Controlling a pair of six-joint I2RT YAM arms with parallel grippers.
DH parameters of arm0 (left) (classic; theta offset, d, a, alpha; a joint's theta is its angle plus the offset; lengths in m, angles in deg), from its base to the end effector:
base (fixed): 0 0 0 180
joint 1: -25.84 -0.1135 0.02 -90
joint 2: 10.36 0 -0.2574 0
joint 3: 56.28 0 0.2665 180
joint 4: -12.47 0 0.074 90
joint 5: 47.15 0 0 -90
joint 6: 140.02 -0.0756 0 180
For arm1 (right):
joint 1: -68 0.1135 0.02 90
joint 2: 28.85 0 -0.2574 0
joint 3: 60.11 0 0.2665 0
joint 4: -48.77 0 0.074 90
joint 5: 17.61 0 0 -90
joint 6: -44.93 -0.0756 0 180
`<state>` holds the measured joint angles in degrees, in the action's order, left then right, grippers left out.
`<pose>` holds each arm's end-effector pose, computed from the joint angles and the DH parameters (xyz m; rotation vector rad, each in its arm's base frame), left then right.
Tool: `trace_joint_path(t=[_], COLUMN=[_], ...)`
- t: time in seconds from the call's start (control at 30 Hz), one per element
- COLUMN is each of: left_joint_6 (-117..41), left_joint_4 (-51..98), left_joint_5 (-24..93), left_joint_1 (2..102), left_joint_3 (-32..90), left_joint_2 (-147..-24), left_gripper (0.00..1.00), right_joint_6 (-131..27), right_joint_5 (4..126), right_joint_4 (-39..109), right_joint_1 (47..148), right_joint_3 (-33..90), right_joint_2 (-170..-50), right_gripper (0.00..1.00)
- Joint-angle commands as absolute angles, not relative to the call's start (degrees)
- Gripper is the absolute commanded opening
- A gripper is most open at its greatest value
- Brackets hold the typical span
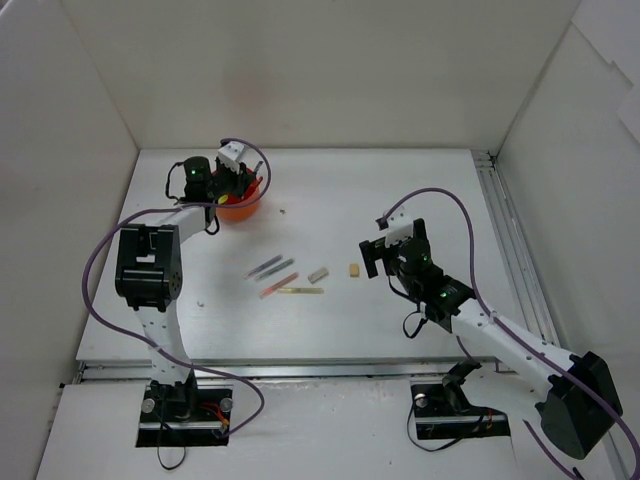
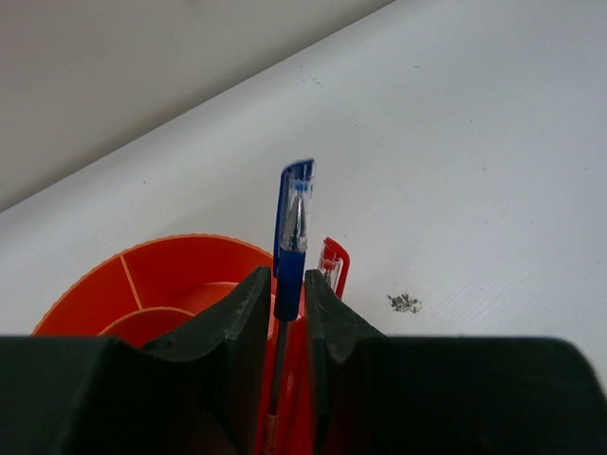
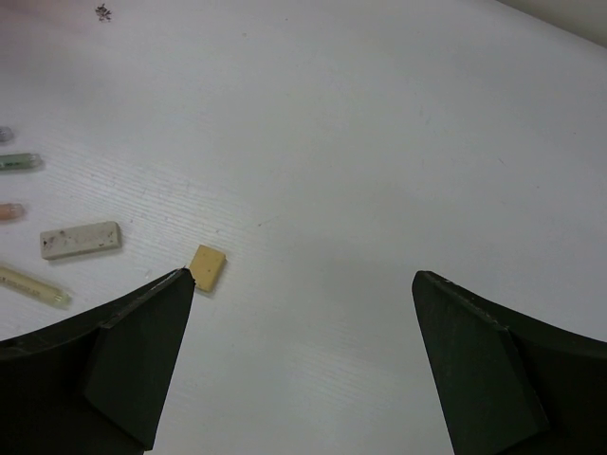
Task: Sort the stationery into containers
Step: Place the pen in the storage box, then pick up the pen from the center of the board.
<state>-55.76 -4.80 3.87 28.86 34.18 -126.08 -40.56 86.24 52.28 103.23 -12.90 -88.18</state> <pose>0.5010 -0.0741 0.2132 0.6257 1.5898 -0.5441 0.2514 0.1554 0.2569 -0.4135 1.6699 0.1894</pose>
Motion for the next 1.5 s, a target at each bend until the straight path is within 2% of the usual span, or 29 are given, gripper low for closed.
trace_joint_path(t=[0.0,0.07,0.17,0.3,0.4,0.43,0.63,0.73,0.87,1.0,1.07,1.2,1.47], left_joint_6=[-55.47,-55.04,-54.33,-53.80,-53.63,-53.54,-43.89,-37.29,-34.91,-27.02,-18.41,-14.17,-16.53], left_joint_4=[-3.53,-3.96,-3.88,-3.70,-2.04,-1.33,1.58,2.36,24.25,49.42,62.53,68.46,51.33], left_joint_5=[2.07,1.89,2.33,3.65,3.74,3.74,3.82,10.30,27.78,55.41,60.23,64.38,53.40], left_joint_1=[27.95,27.95,27.95,28.55,29.18,29.70,30.23,31.54,36.55,41.30,41.83,42.53,43.85], left_joint_3=[36.27,35.39,34.16,32.14,31.09,31.17,26.63,21.35,22.73,29.13,31.16,29.96,13.78], left_joint_2=[-119.97,-119.09,-116.71,-112.42,-109.33,-108.54,-99.76,-92.03,-84.03,-83.13,-84.01,-82.27,-60.14], left_gripper=[0.18,0.28,0.37,0.44,0.72,0.99,1.00,1.00,1.00,1.00,1.00,1.00,1.00], right_joint_6=[-41.11,-41.12,-41.38,-41.99,-42.35,-42.69,-44.45,-44.81,-45.87,-43.23,-42.70,-40.68,-33.22], right_joint_5=[86.01,85.84,85.31,83.65,81.62,81.45,76.97,75.73,79.75,78.73,76.36,66.78,56.06], right_joint_4=[57.03,57.29,57.65,57.74,56.34,55.89,52.73,49.83,46.93,44.55,45.51,48.06,47.63], right_joint_1=[102.81,102.89,102.98,102.81,102.98,103.07,103.07,104.21,109.55,113.87,115.02,117.04,119.68], right_joint_3=[-10.97,-11.41,-12.11,-12.99,-12.47,-11.95,-10.54,-9.05,-7.46,-5.00,-4.12,-0.27,8.62], right_joint_2=[-86.78,-85.90,-84.58,-83.43,-83.43,-83.61,-84.66,-87.11,-90.72,-95.64,-99.24,-106.44,-120.69], right_gripper=[0.98,0.98,0.98,0.98,0.98,0.98,0.98,0.98,0.98,0.98,0.98,0.98,0.98])
